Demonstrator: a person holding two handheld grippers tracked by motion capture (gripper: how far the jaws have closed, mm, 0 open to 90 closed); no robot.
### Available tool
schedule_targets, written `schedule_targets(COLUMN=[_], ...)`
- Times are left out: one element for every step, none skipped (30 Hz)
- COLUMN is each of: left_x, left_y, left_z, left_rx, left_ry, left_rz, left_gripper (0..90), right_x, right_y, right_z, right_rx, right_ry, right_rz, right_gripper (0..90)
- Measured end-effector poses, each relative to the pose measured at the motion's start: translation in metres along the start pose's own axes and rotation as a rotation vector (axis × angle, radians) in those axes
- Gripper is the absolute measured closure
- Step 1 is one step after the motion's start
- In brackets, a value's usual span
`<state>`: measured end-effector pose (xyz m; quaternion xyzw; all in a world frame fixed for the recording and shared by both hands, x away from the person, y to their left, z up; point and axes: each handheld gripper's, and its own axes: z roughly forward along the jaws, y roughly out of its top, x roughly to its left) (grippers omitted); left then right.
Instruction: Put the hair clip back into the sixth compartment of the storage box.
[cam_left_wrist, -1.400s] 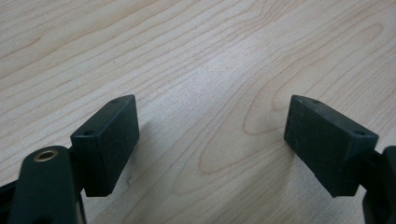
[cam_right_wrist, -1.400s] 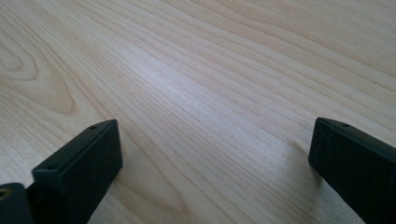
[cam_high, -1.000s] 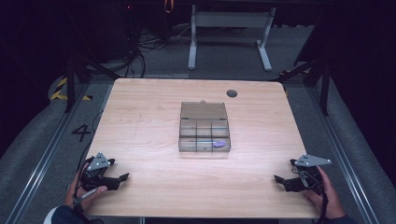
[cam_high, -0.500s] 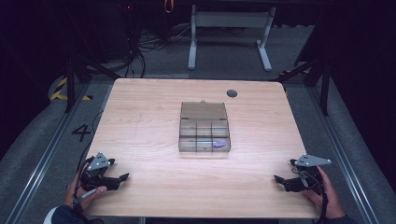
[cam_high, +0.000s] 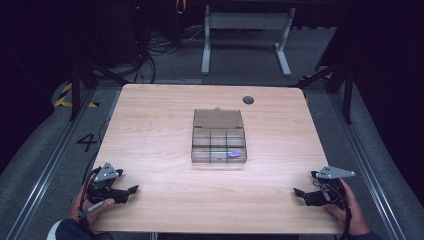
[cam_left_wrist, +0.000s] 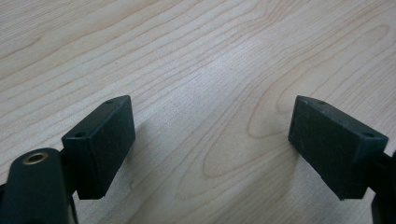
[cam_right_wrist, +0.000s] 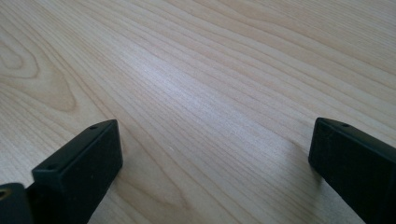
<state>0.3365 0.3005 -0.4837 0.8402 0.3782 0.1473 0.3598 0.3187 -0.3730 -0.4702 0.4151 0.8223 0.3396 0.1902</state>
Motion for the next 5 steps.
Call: schedule_targets(left_x=[0.0000, 0.0000, 0.0000, 0.0000, 0.0000], left_y=[0.0000, 0.0000, 0.0000, 0.0000, 0.0000], left_z=[0.0000, 0.0000, 0.0000, 0.0000, 0.0000], left_rx=[0.000, 0.000, 0.000, 0.000, 0.000], left_ry=[0.000, 0.000, 0.000, 0.000, 0.000], left_rz=[0.000, 0.000, 0.000, 0.000, 0.000], left_gripper=[15.3, 15.3, 15.2, 15.3, 15.2], right_x=[0.0000, 0.0000, 0.0000, 0.0000, 0.0000], right_y=[0.0000, 0.0000, 0.0000, 0.0000, 0.0000], right_z=[0.0000, 0.0000, 0.0000, 0.0000, 0.0000], right_rx=[0.000, 0.000, 0.000, 0.000, 0.000], right_ry=[0.000, 0.000, 0.000, 0.000, 0.000], right_rz=[0.000, 0.000, 0.000, 0.000, 0.000], right_gripper=[2.8, 2.8, 2.9, 2.8, 2.8])
